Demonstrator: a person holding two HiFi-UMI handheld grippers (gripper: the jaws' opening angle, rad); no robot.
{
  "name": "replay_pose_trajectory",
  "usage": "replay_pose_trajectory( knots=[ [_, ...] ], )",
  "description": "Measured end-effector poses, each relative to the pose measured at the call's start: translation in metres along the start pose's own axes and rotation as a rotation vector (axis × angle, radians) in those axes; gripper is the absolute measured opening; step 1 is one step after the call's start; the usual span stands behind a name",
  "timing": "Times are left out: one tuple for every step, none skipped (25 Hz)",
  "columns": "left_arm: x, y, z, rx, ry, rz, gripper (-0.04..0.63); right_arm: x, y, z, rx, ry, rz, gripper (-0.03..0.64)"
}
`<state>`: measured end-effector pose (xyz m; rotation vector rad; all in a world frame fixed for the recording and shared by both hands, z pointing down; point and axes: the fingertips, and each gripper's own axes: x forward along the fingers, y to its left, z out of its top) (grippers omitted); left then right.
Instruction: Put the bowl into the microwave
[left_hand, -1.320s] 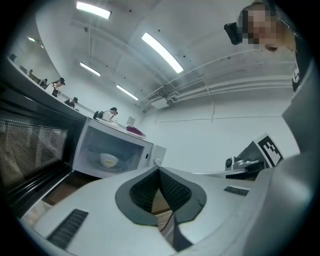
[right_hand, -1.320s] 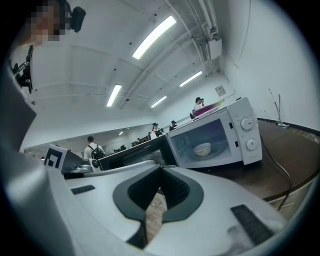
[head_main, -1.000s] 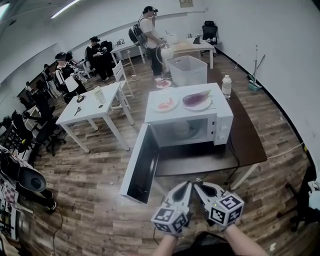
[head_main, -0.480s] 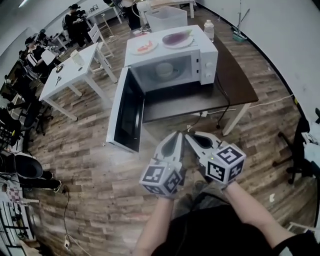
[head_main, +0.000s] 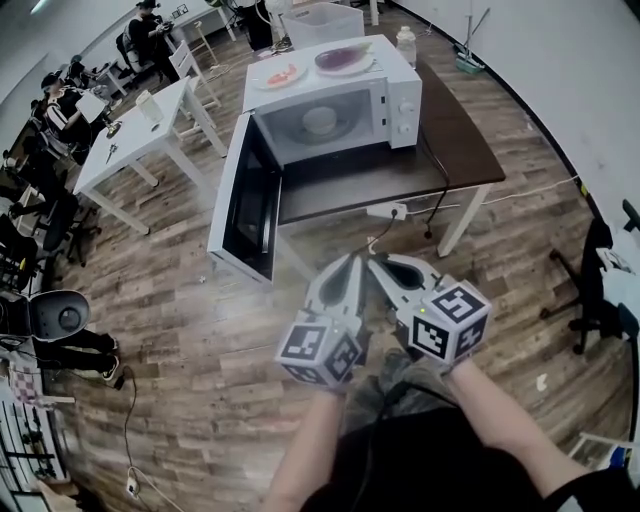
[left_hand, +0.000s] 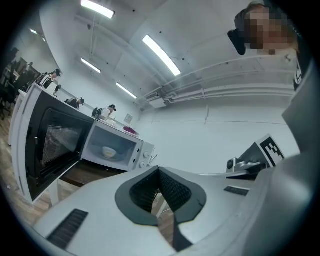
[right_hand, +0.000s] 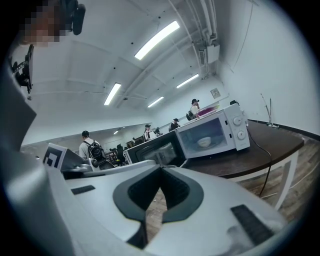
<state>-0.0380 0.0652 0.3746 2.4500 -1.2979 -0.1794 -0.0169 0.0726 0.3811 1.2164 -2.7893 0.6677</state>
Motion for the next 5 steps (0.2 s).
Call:
replay_pose_trajectory(
  knots=[
    [-0.003, -0.002, 0.0, 0.0, 0.001, -0.001, 0.0, -0.003, 0.002, -0.001, -0.001, -0.001, -0.001, 0.001],
    [-0.006, -0.004, -0.001, 0.001, 0.001, -0.002, 0.0, -0.005, 0.005, -0.001, -0.002, -0.001, -0.002, 0.001],
    [-0.009, -0.005, 0.0, 0.003, 0.001, -0.002, 0.0, -0.007, 0.007, -0.001, -0.003, -0.002, -0.002, 0.0],
    [-0.011, -0.007, 0.0, 0.004, 0.0, -0.003, 0.0, -0.01, 0.01, -0.002, -0.004, -0.002, -0.001, 0.0],
    [-0.014, -0.009, 0.0, 0.005, -0.001, -0.003, 0.0, -0.012, 0.012, -0.002, -0.005, -0.003, -0.001, 0.0]
  ],
)
